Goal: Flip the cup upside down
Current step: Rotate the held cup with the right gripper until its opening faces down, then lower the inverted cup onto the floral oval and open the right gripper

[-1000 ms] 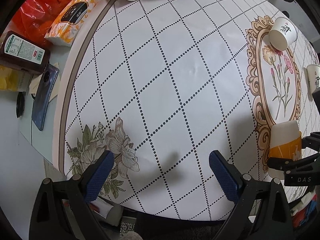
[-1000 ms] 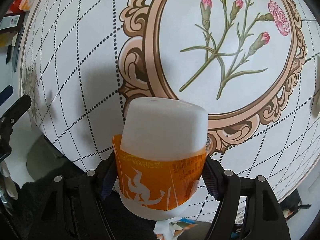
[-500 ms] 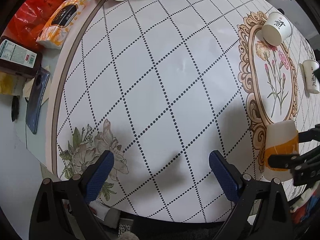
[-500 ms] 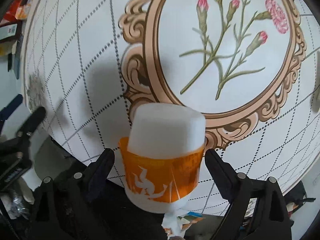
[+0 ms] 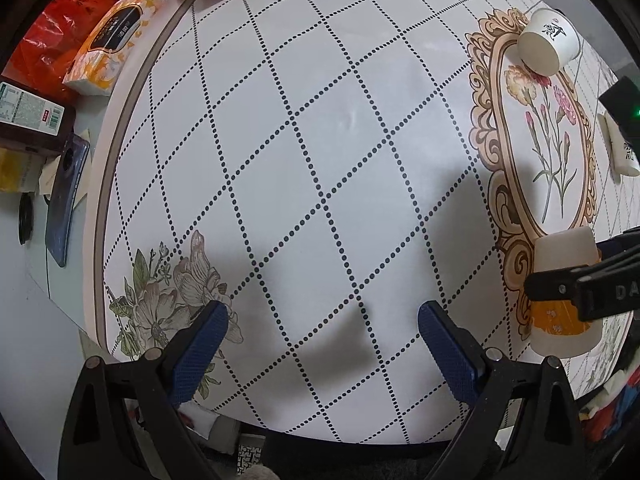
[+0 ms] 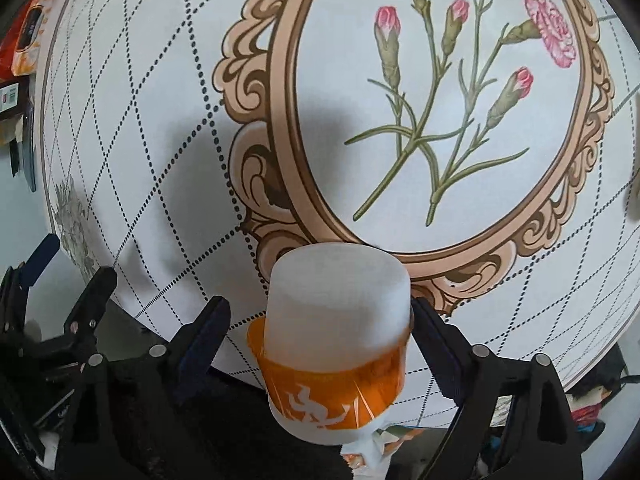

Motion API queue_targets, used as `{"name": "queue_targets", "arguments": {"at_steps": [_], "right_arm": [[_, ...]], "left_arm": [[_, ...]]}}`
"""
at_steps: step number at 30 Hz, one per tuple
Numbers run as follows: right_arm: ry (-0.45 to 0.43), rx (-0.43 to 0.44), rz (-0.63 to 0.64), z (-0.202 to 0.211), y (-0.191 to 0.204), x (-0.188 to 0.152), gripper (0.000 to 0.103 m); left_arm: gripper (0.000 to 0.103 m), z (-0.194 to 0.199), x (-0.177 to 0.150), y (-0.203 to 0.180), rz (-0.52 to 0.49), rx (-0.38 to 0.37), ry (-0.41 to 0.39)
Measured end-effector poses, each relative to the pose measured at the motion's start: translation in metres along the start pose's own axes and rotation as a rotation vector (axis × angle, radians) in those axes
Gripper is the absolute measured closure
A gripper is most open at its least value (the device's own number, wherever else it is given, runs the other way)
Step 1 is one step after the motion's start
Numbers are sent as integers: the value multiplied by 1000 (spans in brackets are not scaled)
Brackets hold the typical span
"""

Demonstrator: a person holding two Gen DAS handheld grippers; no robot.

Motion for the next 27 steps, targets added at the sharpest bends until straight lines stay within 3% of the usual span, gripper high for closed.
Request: {"name": "queue_targets", "arguments": {"at_steps": [5,17,21,27], "right_arm": [[2,-4,-15,-8,1,3,29],[-154,-1,1,13,-6,-6,32],[-279,-12,16,32,-9,-9,32],[-549,-1,8,74,-17,-6,32]], "left_arm": [[6,-4,-3,-6,-6,5,2],[6,-2,-3,-9,-33,16,13],[6,-3,-2,-12,-42,15,19],[6,-1,2,-22,-57,8,30]]}}
Point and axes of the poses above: each gripper's, at about its wrist camera, not at the fingertips, and z roughly against the way its jaws point, y to its left, x to its top, the point moved 8 cm from there along -z, roughly the way its jaws point, and after that the axes turned 8 degrees about y, right-handed, at the moved point
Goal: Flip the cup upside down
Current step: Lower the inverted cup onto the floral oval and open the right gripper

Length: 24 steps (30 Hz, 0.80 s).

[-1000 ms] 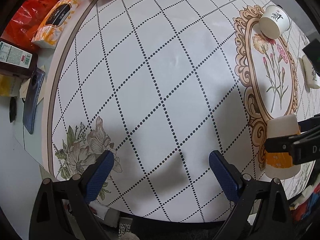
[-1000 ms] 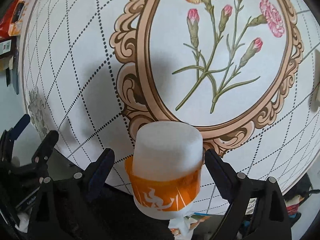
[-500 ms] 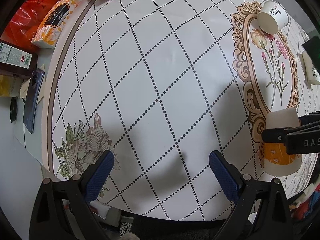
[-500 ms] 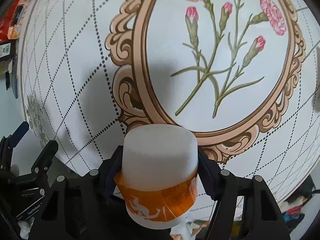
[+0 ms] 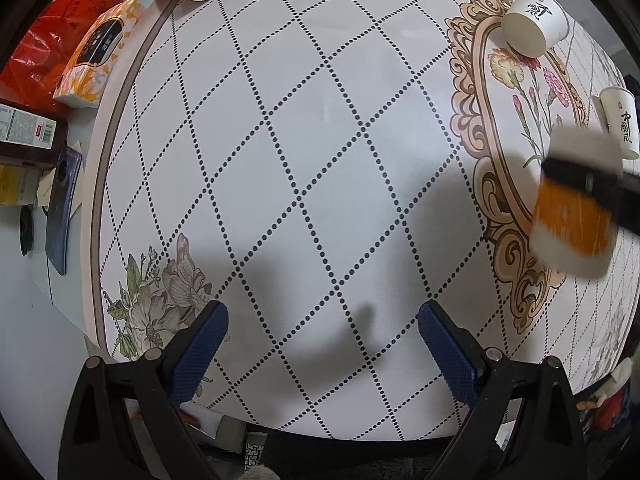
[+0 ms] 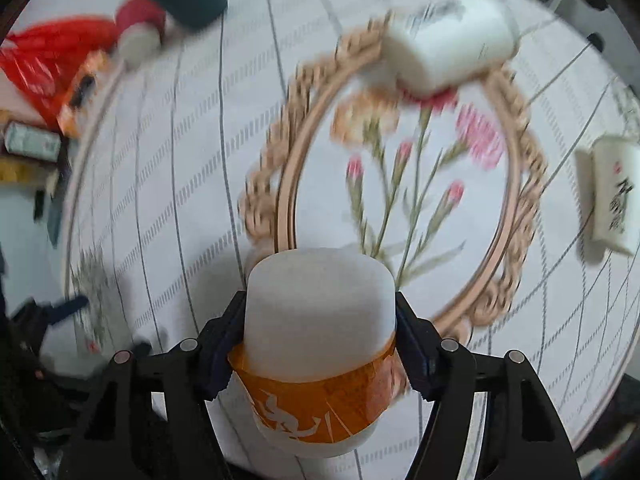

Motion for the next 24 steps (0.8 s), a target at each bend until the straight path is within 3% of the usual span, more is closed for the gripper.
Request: {"name": "queue_targets", "arguments": {"at_steps": [6,8,14,24], "right_arm": [[-380,-29,-12,42,-12,27,32],[-453,-54,2,47,-11,30,32],[-526,-119,68,38,-5,15,32],[-478,-88,89,28,3,-15,28]], "left_arm": [[6,1,6,-5,2,3,3],[6,0,8,-6,0,2,4],[6,-2,11,-7,-2,5,6],[6,6,8,-9,16,-4,-15]]}}
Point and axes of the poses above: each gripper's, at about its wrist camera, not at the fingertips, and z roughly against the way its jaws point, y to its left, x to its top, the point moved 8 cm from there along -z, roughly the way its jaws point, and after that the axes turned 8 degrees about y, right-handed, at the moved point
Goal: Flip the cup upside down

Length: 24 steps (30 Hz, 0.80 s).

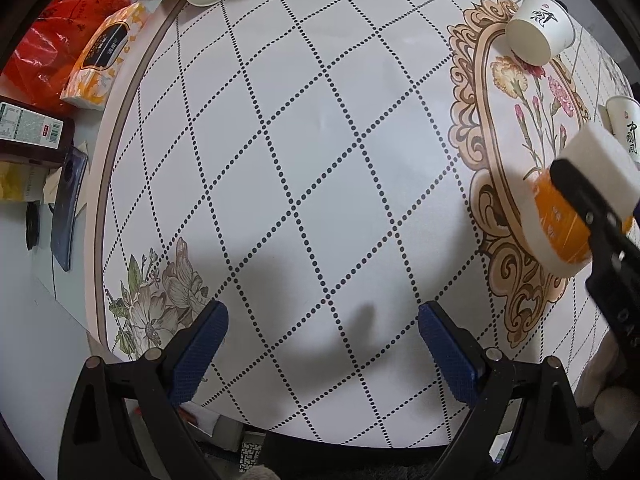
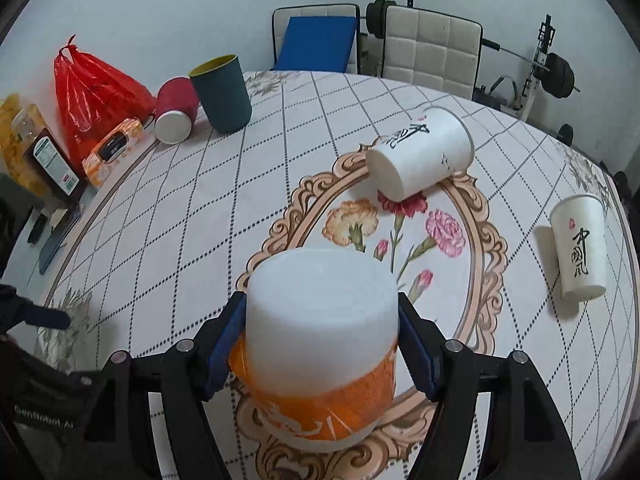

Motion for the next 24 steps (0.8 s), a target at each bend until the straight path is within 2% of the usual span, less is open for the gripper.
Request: {"name": "queue_targets", "arguments": {"at_steps": [3,8,10,15,19,24], "right_arm": [[-1,-1,3,3,0,-4,26],[-1,15,-7,11,-4,-6,18],[10,32,-26,14,-6,-6,11],[14,38,-101,42,-14,-2,8],[24,-73,-144,83,-25,-5,7],[73,-199,-214,135,-32,-27,7]], "left_arm": [[6,4,0,-5,-2,4,-7],[6,11,-3,-12,-7,6,-25],[6,16,-5,-13,-6,12,-40],[6,40,-8,-14,-21,31,-98],[6,73,-15,-18,-69,47,-176],[6,116,-34,-13,-123,63,-269]]}}
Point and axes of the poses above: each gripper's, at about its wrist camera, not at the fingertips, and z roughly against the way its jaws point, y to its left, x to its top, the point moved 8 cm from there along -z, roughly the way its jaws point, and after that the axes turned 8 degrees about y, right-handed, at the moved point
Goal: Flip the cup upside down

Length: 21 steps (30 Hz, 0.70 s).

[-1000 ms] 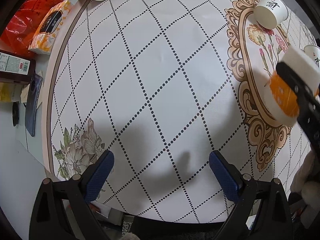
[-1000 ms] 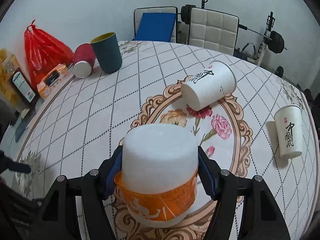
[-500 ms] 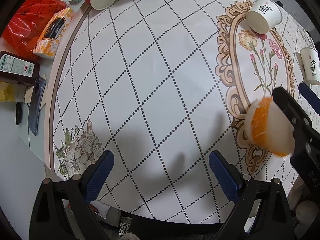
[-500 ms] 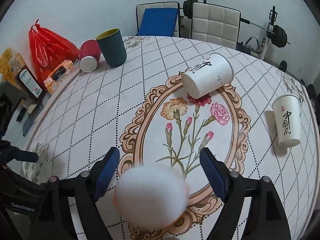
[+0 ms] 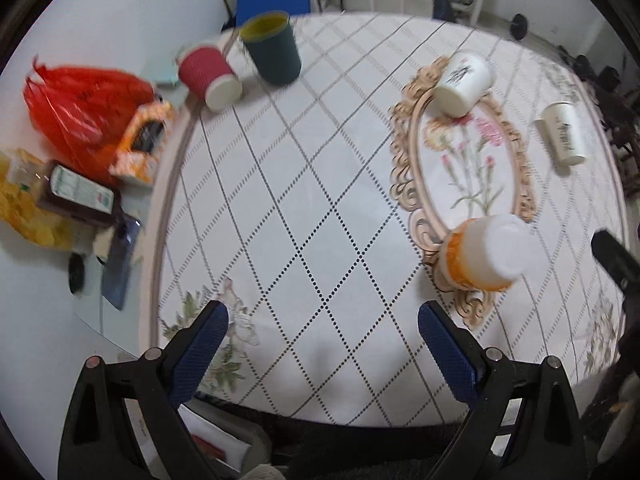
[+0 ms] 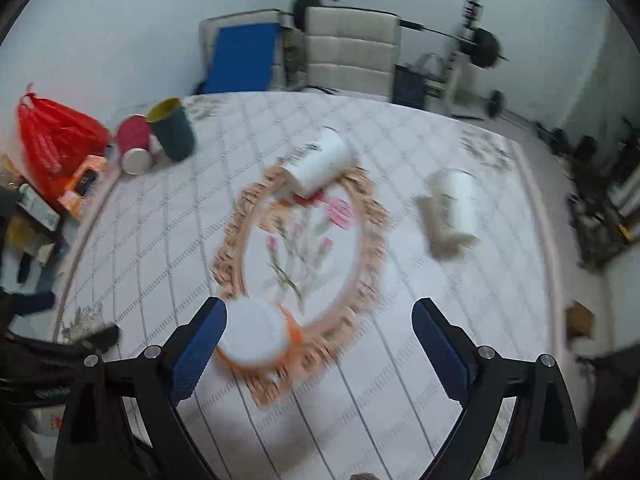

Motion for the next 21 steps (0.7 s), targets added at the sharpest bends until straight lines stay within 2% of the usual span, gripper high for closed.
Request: {"name": "queue_targets", "arguments": {"at_steps": [4,6,14,21], "right_arm": [[63,-32,-89,36,-12,-28,7],[67,-30,-125,60,-11,-42,7],[-11,-55,-171,161,6,-78,7],[-106,-64,-175,244,10,-90,7]], "left_arm": [[6,37,-13,6,-24,-18,-50],[6,59,-20,9,-39,-29,-90],[6,142,-57,13,-87,-89,-202],[6,202,-86,14,-84,-118,-278]]}}
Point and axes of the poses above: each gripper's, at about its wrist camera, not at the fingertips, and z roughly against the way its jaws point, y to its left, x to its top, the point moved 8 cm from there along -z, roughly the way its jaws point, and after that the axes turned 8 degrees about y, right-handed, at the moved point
